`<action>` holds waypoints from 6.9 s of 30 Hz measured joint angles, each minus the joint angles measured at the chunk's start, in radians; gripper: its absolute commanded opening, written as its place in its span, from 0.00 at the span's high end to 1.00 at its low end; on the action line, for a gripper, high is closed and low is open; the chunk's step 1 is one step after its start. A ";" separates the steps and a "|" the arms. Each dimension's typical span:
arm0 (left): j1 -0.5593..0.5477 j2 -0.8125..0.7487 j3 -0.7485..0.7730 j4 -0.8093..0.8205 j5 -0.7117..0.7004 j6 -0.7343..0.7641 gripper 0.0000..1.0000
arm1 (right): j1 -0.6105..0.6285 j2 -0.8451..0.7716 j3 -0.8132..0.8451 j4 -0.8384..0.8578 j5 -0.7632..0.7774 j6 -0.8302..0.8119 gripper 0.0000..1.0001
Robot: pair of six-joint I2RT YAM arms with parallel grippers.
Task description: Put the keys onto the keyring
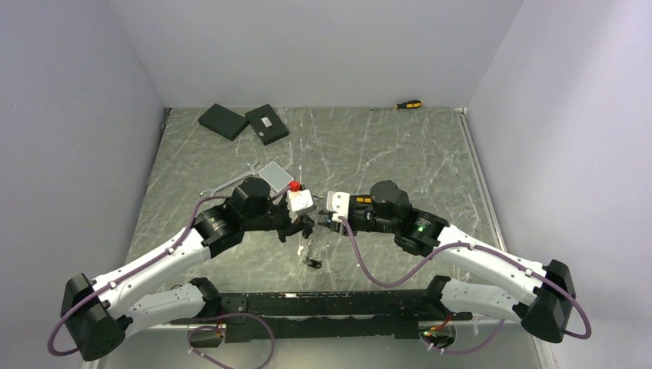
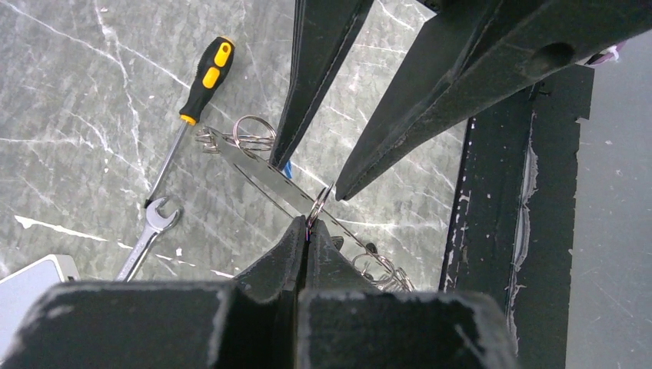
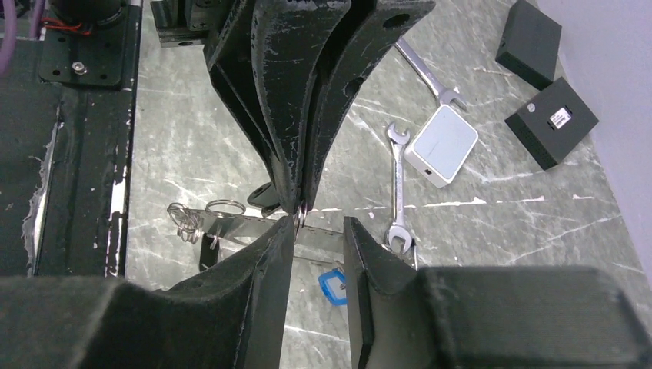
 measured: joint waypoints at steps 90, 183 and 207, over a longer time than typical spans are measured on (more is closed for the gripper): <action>0.024 0.038 0.002 0.045 0.066 -0.039 1.00 | 0.005 0.027 -0.006 0.021 0.021 0.041 0.81; 0.024 -0.068 -0.011 0.161 0.148 -0.005 0.84 | 0.001 -0.140 -0.040 0.090 -0.019 0.071 1.00; 0.032 -0.055 -0.011 0.188 0.167 -0.005 1.00 | 0.001 -0.143 -0.106 0.291 0.014 0.185 1.00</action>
